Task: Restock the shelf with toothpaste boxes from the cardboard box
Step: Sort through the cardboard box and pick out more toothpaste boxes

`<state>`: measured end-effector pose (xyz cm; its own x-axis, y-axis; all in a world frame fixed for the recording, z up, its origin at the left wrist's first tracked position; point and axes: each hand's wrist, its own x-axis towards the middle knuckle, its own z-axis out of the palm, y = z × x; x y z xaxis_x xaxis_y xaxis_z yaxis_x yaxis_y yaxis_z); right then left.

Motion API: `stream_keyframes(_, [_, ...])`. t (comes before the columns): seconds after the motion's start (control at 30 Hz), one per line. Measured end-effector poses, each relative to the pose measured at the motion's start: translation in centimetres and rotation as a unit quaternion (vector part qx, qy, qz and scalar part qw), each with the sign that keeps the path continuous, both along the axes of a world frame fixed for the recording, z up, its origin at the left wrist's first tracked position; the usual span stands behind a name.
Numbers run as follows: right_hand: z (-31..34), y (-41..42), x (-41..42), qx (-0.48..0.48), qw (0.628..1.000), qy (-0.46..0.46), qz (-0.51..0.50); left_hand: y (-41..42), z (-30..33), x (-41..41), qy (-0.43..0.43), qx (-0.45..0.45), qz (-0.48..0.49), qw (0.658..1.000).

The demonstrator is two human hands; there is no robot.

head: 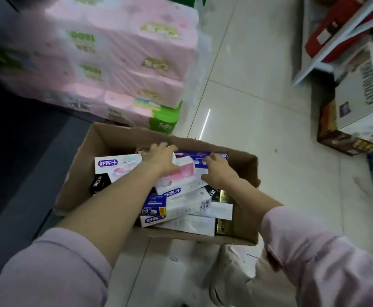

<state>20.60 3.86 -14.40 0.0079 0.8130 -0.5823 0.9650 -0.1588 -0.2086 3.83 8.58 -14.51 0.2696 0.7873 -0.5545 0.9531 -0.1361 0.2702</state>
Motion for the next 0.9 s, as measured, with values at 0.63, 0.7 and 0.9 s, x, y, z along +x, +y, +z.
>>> stream_keyframes(0.63, [-6.5, 2.0, -1.5, 0.042, 0.98, -0.168, 0.103, 0.2, -8.8, -3.0, -0.002, -0.041, -0.026, 0.999])
stream_keyframes(0.7, [-5.9, 1.3, -2.5, 0.057, 0.985, -0.135, 0.093, -0.3, -8.5, -2.8, -0.016, -0.029, -0.013, 0.999])
stream_keyframes(0.9, [-3.7, -0.6, -4.6, -0.028, 0.986, 0.053, -0.154, -3.9, -5.6, -4.0, -0.065, 0.102, -0.053, 0.991])
